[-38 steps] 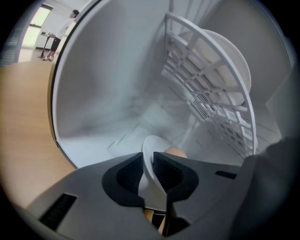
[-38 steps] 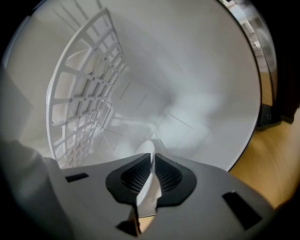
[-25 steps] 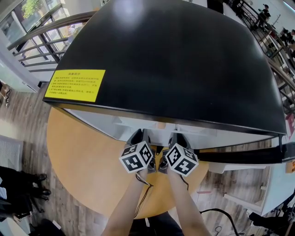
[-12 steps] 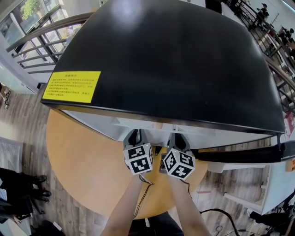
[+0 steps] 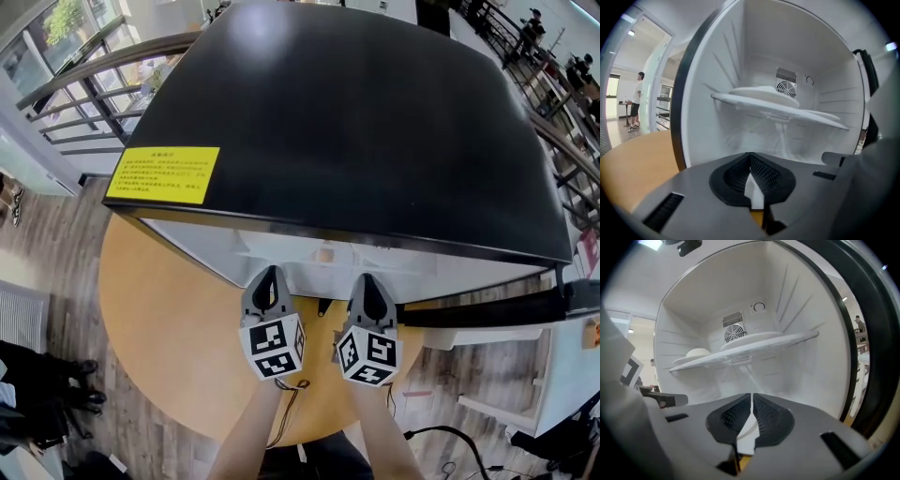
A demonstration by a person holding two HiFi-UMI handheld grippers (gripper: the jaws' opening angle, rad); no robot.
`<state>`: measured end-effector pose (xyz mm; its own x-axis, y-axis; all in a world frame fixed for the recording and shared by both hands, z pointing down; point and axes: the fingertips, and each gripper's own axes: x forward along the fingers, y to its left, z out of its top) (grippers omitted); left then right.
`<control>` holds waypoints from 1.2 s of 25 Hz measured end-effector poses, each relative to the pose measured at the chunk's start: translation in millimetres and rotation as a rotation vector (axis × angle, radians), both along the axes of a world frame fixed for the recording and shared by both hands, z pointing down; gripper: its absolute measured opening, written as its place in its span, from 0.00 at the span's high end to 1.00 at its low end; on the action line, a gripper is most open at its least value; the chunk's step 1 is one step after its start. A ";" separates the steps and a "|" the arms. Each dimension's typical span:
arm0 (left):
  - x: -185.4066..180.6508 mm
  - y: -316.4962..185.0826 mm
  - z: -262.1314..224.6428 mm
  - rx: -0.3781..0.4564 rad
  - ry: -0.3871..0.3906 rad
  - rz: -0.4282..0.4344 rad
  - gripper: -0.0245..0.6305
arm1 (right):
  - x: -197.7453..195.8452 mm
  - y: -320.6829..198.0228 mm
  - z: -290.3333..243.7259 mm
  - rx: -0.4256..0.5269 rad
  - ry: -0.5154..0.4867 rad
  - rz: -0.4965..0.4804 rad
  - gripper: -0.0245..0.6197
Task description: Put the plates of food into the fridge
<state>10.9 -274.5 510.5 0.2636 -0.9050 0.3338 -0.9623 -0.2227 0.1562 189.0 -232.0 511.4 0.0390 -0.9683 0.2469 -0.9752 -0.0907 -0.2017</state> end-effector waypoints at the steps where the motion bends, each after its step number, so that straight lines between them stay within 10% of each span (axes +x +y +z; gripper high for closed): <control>1: 0.2 6.7 -8.3 0.019 0.003 0.012 0.95 | -4.1 6.0 -6.7 0.013 0.015 -0.016 0.92; 30: 5.3 135.6 -186.4 0.381 -0.027 0.166 0.95 | -41.4 134.2 -187.7 0.354 0.061 -0.059 0.94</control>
<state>16.2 -138.9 324.1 0.4117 -0.9113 -0.0078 -0.9113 -0.4118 0.0080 147.6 -97.8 323.7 -0.0151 -0.9943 -0.1052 -0.9879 0.0311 -0.1520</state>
